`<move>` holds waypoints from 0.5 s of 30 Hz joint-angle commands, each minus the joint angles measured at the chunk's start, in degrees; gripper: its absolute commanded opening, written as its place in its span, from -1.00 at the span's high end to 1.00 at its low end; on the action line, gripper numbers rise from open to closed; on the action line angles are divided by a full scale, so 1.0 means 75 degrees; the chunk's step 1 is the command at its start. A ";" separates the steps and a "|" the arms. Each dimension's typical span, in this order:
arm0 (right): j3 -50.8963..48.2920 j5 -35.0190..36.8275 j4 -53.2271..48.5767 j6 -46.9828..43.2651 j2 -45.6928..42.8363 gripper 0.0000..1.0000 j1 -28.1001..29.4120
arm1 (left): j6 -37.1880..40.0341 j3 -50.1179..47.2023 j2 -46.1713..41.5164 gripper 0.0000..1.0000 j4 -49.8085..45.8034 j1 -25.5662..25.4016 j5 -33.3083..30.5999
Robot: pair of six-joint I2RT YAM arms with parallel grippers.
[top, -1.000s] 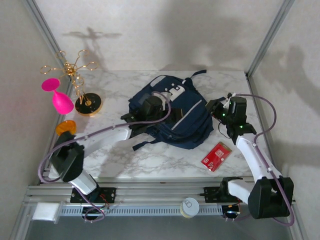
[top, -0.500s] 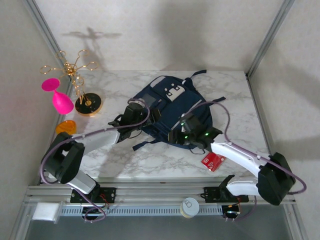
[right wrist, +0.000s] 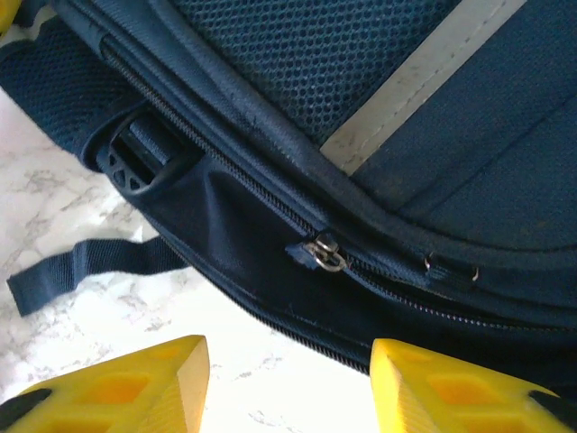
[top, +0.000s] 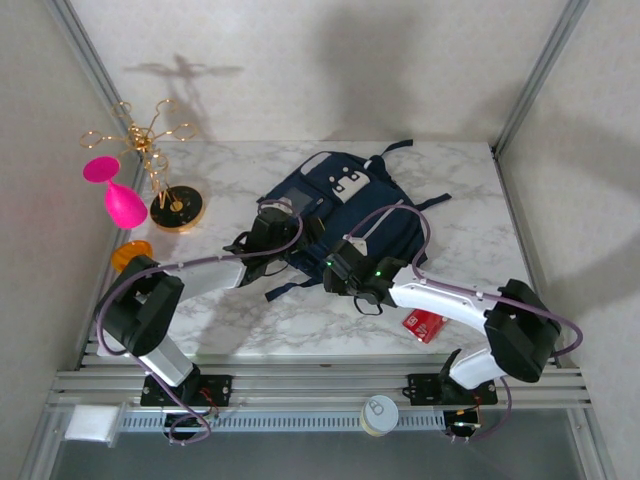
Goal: Pack the student bag
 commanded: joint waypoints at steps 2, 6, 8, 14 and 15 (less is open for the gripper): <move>-0.0249 0.0430 0.0734 0.0671 0.0252 0.04 0.0096 | -0.0141 -0.0135 0.0212 -0.40 0.0266 0.0014 -0.0205; -0.0124 0.0982 0.0704 0.1173 0.0812 0.05 0.0119 | -0.0232 -0.0035 0.0626 -0.37 0.0424 0.0025 0.0000; 0.0041 0.1257 0.0564 0.1345 0.1104 0.07 0.0120 | -0.0355 -0.0075 0.0798 -0.35 0.0635 0.0025 0.0046; 0.0290 0.2180 0.0406 0.1177 0.1462 0.02 -0.0252 | -0.0573 -0.0131 0.1268 -0.28 0.0780 -0.0055 0.0137; 0.0373 0.2418 0.0090 0.1163 0.1449 0.02 -0.0339 | -0.0636 -0.0196 0.1269 -0.28 0.0750 -0.0100 0.0048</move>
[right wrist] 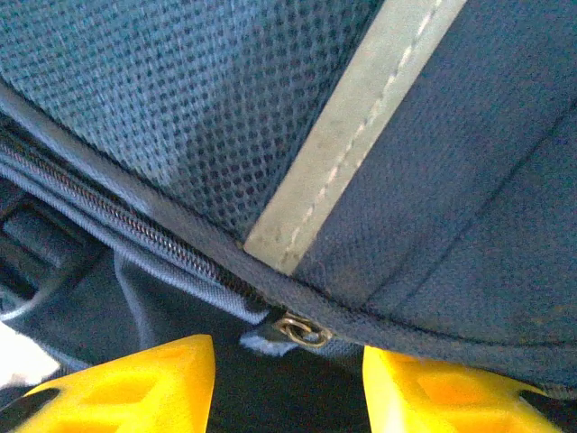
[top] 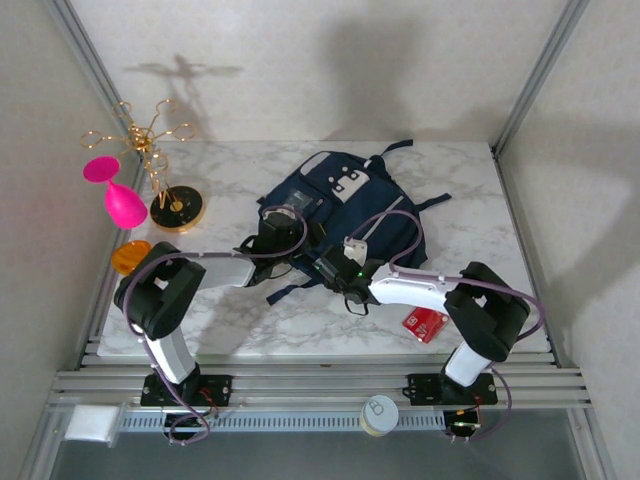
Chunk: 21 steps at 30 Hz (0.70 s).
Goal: Pack the student bag
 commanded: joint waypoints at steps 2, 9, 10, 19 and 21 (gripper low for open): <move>0.0180 0.1150 -0.0772 -0.0032 -0.0149 0.04 -0.0606 | -0.0364 -0.0375 0.0140 -0.28 0.0135 -0.0209 -0.0109; -0.0017 0.1091 -0.1076 -0.1635 -0.1234 0.08 -0.1482 | -0.0603 -0.0361 0.0097 -0.33 0.0395 -0.0617 0.0032; -0.0065 0.1108 -0.1272 -0.1725 -0.1359 0.09 -0.1542 | -0.0580 -0.0320 0.0097 -0.33 0.0312 -0.0600 -0.0012; 0.0023 0.0085 -0.1563 -0.0825 -0.1300 0.11 -0.0764 | -0.0638 -0.0014 0.0338 -0.36 0.0211 -0.0593 -0.0044; 0.0199 -0.0013 -0.1533 -0.0540 -0.0828 0.12 -0.0754 | -0.0672 -0.0019 0.0365 -0.36 0.0255 -0.0593 -0.0044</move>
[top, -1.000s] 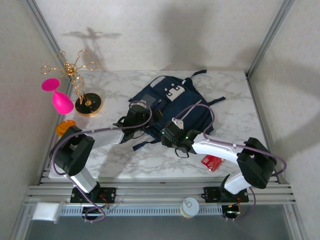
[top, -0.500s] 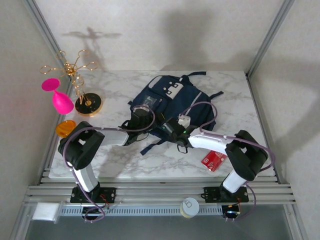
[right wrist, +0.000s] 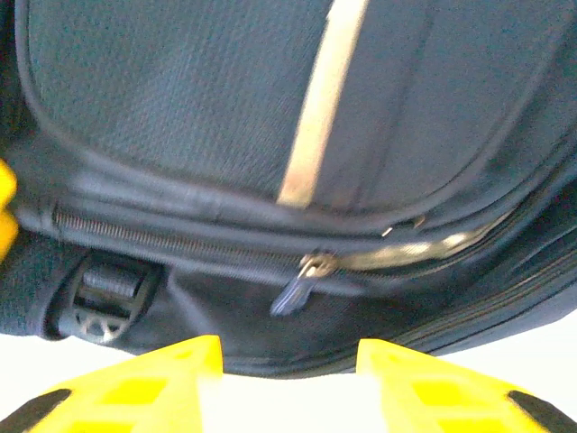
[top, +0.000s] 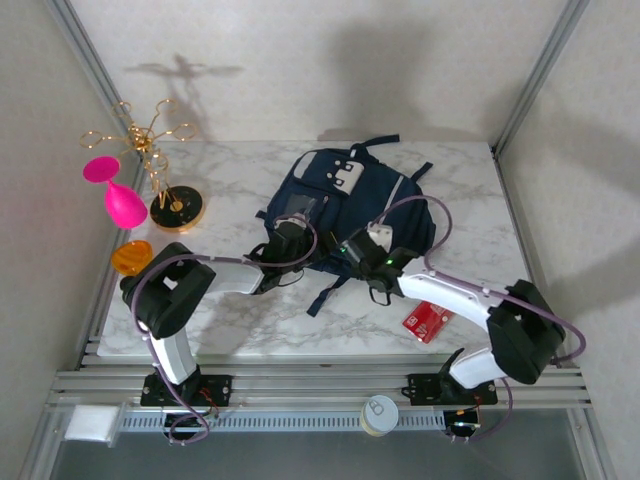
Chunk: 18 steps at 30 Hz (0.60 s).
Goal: Pack the student bag
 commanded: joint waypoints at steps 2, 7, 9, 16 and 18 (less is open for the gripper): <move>0.0512 0.0009 -0.0287 0.0668 0.0961 0.13 0.0125 | -0.0125 0.0176 0.0195 -0.36 -0.0244 0.0013 -0.0047; 0.1017 0.0740 -0.0360 0.0911 0.1961 0.12 0.0067 | -0.0091 0.0280 0.0331 -0.37 -0.0317 0.0025 -0.0130; 0.1088 0.1018 -0.0417 0.0867 0.2146 0.15 0.0056 | -0.0092 0.0341 0.0452 -0.37 -0.0342 0.0036 -0.0100; 0.0364 0.1414 -0.1059 0.1136 0.1385 0.26 -0.0052 | 0.0021 0.0348 0.0549 -0.38 -0.0510 0.0140 -0.0308; 0.0129 0.1236 -0.1156 0.1113 0.0999 0.26 -0.0214 | 0.0025 0.0333 0.0505 -0.39 -0.0549 0.0176 -0.0319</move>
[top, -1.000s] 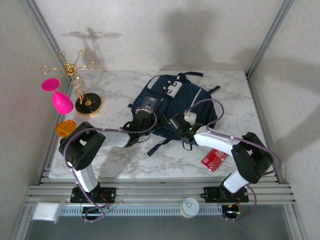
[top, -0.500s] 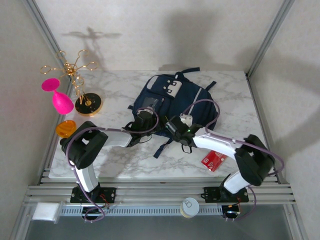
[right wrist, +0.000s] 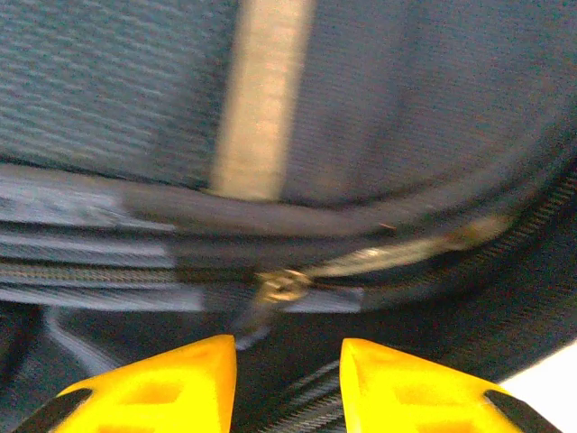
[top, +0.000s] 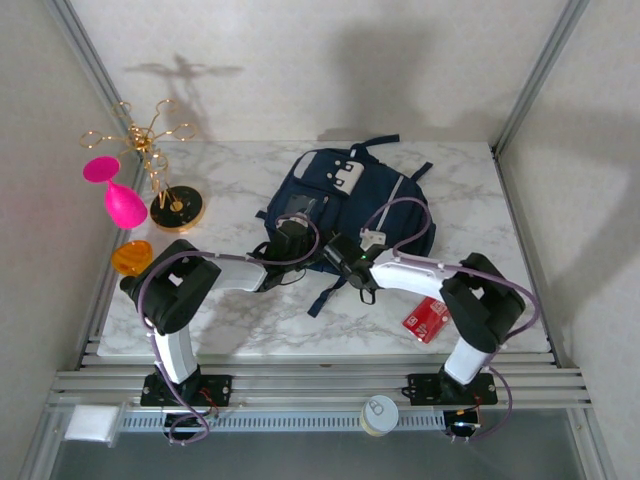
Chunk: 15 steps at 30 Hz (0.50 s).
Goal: Pack the student bag
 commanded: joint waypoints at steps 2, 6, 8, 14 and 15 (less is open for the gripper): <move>-0.0378 0.0332 -0.0848 0.0198 -0.0929 0.26 -0.0223 | 0.0067 0.0091 0.0162 -0.38 -0.0476 0.0140 -0.0258; -0.0122 -0.0429 -0.0613 -0.0325 -0.1046 0.28 -0.0146 | 0.0071 0.0161 0.0178 -0.39 -0.0448 0.0119 -0.0185; 0.0045 -0.0856 -0.0218 -0.0675 -0.0931 0.27 -0.0127 | 0.0056 0.0165 0.0174 -0.38 -0.0450 0.0118 -0.0205; 0.0900 -0.1075 -0.0310 -0.0836 0.0374 0.24 -0.0228 | 0.0044 0.0173 0.0114 -0.39 -0.0508 0.0119 -0.0309; 0.0963 -0.1074 -0.0270 -0.0839 0.0465 0.23 -0.0233 | 0.0037 0.0167 0.0114 -0.39 -0.0488 0.0118 -0.0280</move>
